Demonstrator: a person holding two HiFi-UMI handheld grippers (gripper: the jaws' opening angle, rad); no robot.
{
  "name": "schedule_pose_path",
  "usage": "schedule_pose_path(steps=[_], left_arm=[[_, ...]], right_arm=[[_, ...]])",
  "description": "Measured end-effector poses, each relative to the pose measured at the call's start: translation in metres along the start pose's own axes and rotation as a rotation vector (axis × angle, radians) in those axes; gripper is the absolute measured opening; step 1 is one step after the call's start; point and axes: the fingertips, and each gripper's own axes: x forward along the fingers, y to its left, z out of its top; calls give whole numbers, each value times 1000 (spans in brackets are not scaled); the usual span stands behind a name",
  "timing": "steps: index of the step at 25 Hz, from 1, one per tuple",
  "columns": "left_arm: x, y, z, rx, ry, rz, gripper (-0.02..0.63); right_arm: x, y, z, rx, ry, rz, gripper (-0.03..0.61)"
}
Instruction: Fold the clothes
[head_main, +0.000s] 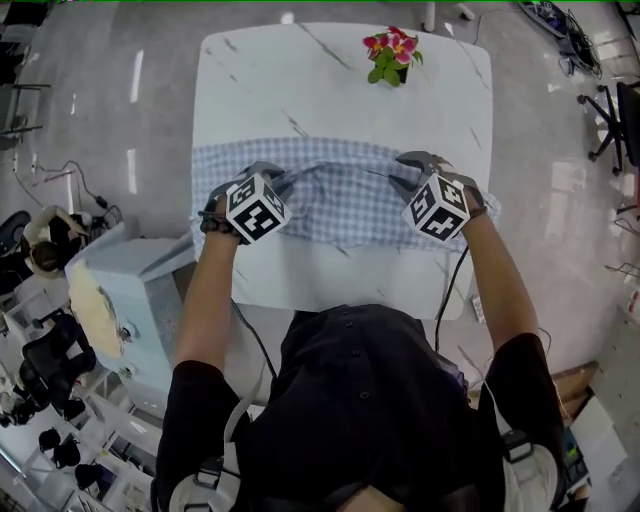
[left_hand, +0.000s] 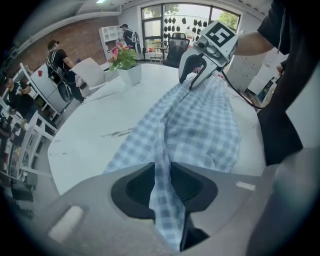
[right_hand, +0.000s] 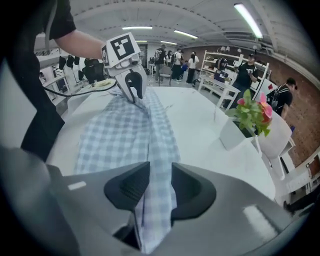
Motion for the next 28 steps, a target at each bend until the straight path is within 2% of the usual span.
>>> schedule_pose_path(steps=[2,4,6,13,18,23,26,28], left_arm=[[2,2,-8,-10,3,2,103],[2,7,-11,-19,-6,3,30],[0,14,-9,-26,-19,-6,17],[-3,36,-5,-30,-26,-35,18],[9,50,-5,-69,-26,-14,20],[18,61,-9,-161,-19,-5,61],[12,66,-8,-195,-29,4,133],[8,65,-6,-206,-47,4,140]], right_arm=[[10,2,3,-3,22,32,133],[14,1,5,-1,34,49,58],[14,-5,7,7,33,52,15],[15,-32,10,62,27,-18,17],[25,-46,8,117,41,-89,17],[36,-53,4,158,70,-145,28],[31,-57,4,186,66,-168,117],[26,-56,5,198,50,-162,144]])
